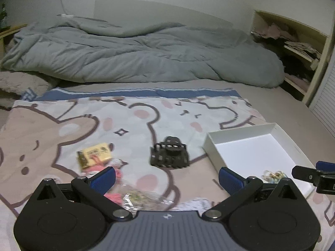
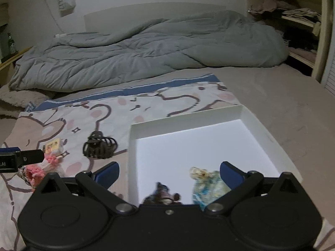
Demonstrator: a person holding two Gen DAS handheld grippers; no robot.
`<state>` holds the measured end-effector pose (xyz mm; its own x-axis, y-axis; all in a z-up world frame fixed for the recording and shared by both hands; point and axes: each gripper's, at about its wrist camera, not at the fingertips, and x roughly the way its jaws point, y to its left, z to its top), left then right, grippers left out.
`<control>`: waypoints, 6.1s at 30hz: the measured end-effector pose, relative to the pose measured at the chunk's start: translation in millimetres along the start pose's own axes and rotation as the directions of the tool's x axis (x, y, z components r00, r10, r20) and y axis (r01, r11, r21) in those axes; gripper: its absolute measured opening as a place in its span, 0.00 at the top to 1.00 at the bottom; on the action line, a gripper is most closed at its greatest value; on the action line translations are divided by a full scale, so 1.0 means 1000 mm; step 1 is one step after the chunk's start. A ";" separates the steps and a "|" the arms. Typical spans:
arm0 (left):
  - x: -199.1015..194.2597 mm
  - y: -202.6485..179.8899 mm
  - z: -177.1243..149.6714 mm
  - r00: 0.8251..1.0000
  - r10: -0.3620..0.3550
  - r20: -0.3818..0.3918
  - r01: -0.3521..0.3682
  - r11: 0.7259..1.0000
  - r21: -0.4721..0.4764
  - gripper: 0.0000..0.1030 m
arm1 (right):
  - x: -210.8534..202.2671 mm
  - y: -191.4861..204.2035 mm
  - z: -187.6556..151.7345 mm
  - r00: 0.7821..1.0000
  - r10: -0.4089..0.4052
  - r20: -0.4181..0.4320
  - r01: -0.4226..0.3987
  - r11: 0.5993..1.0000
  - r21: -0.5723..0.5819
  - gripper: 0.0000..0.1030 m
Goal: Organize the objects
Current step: 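Lower the brown doily into the white box and open the left tool, then grasp the pink crocheted doll with the left tool while the right tool grasps the white yarn ball, then carry the pink doll and yarn ball over the white box with both tools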
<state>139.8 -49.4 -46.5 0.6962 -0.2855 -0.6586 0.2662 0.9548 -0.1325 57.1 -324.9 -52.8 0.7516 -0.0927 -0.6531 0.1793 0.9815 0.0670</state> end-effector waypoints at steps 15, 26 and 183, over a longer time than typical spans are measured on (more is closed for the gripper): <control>-0.015 0.072 -0.002 0.992 0.124 0.026 -0.122 0.991 -0.060 0.00 | 0.026 0.050 0.001 0.998 0.056 -0.011 -0.056 0.996 -0.067 0.00; -0.005 0.115 -0.009 0.995 0.098 -0.038 -0.101 0.990 -0.096 0.00 | 0.049 0.079 -0.002 0.995 0.089 -0.037 -0.092 0.989 -0.112 0.00; 0.203 -0.120 0.034 0.919 -0.365 -0.149 0.381 0.919 0.101 0.48 | 0.124 -0.019 -0.004 0.948 0.187 -0.259 -0.215 0.973 -0.088 0.20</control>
<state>271.9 -225.2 -139.5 0.4438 -0.5984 -0.6671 0.5770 0.7603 -0.2982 143.9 -354.1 -137.9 0.5816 0.1386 -0.8015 -0.0431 0.9892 0.1397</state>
